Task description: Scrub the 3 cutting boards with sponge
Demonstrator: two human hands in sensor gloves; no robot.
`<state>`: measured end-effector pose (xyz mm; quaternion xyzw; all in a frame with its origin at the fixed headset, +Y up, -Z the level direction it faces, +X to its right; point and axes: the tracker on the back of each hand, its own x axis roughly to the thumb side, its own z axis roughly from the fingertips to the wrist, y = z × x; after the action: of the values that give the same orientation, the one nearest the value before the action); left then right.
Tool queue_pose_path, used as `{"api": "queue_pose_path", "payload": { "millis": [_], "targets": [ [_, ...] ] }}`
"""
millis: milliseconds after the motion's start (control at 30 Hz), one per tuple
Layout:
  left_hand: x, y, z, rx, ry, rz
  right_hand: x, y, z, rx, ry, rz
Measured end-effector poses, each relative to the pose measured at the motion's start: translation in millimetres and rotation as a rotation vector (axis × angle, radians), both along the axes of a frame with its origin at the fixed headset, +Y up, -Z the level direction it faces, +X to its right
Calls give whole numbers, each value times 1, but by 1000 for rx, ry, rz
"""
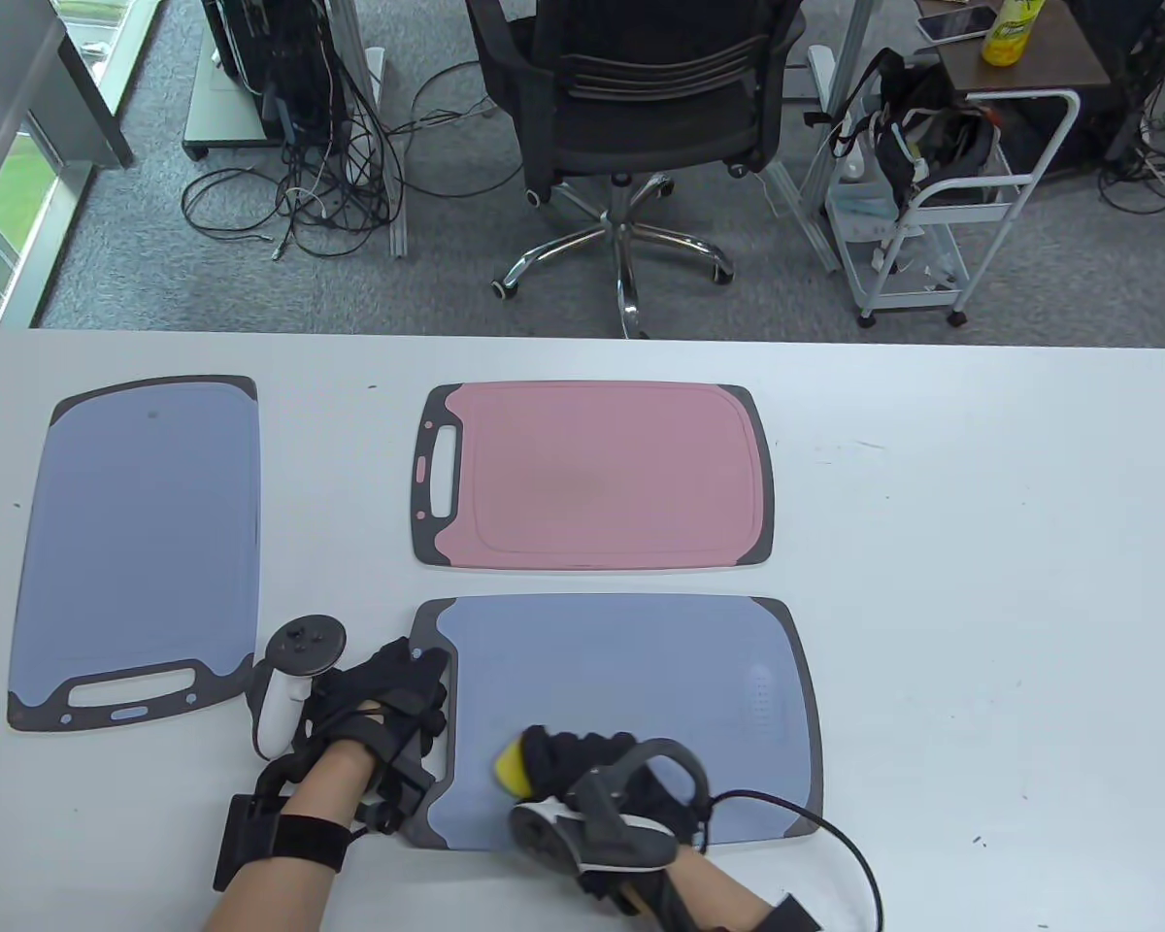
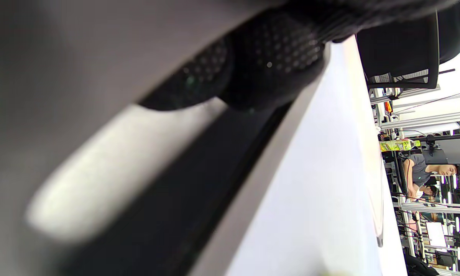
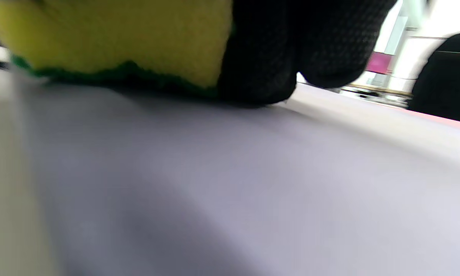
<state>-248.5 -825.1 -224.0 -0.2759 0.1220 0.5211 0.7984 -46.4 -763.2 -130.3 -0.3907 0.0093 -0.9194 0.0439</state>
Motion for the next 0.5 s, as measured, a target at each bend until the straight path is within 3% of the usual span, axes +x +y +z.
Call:
{"api": "queue_pose_path", "payload": {
  "millis": [67,133,267,500],
  "targets": [
    [0,0,0,-1,-2,8,-21,0,2,-12,18,-4],
    [0,0,0,-6,-5,19,-18,1,1,8,15,25],
    [0,0,0,-3,-3,15,38,-4,-5,58,-91,45],
    [-1,0,0,-2,-2,9,240,-15,-11,-21,-634,38]
  ]
}}
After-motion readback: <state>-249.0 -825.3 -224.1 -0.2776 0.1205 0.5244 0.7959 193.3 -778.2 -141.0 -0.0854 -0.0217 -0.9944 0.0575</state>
